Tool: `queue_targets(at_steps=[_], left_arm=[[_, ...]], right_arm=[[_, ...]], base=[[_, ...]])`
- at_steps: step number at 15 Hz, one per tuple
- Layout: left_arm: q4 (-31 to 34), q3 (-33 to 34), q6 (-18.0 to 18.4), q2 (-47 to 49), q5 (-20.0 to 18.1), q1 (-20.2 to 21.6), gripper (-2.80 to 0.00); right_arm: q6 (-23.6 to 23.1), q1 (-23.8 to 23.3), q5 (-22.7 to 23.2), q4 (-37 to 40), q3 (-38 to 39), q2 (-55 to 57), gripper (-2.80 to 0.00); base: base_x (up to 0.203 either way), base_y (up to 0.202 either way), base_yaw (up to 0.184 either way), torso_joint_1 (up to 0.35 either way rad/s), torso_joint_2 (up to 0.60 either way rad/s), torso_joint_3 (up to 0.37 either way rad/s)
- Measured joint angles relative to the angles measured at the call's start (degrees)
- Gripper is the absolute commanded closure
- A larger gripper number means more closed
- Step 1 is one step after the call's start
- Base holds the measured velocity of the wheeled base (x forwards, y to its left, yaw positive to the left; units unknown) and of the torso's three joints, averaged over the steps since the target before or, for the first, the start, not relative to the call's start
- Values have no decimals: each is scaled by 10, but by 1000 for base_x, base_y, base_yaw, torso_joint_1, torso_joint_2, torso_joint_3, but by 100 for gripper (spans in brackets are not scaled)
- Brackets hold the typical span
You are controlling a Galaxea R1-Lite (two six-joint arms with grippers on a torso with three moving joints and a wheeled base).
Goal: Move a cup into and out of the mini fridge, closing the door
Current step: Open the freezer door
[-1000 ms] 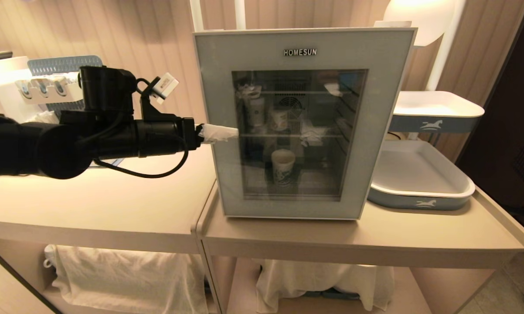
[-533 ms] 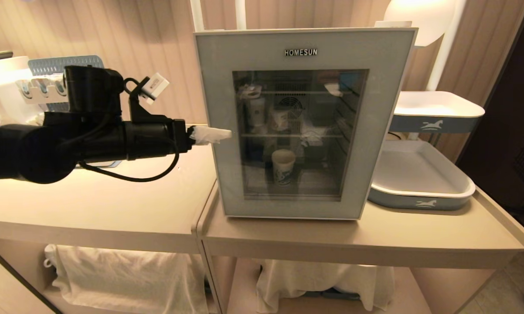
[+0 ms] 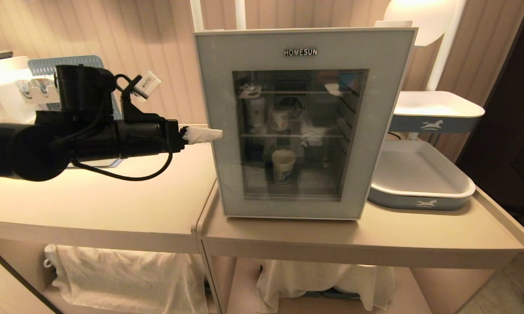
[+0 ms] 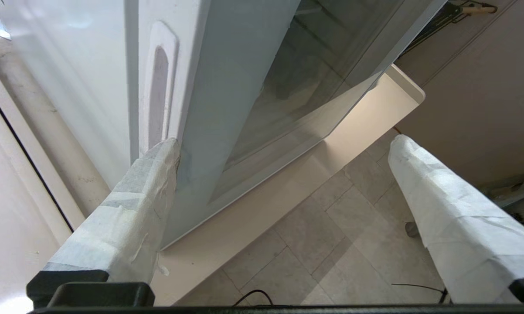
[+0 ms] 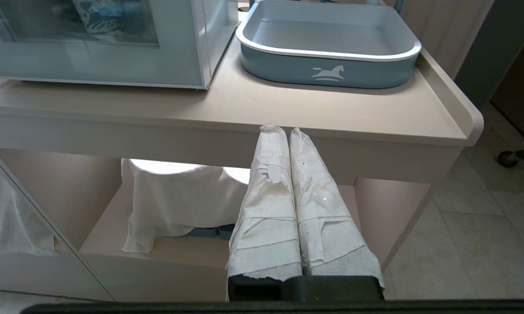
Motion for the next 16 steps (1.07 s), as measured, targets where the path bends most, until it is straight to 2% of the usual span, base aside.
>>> queue_targets(at_steps=[5, 16], left_arm=[[2, 2, 58, 10, 6, 11, -280], [-4, -28, 51, 52, 23, 12, -280]], right_arm=[[0, 0, 0, 0, 0, 0, 0], [0, 0, 0, 0, 0, 0, 0]], base=[[0, 0, 0, 0, 0, 0], [0, 0, 0, 0, 0, 0]])
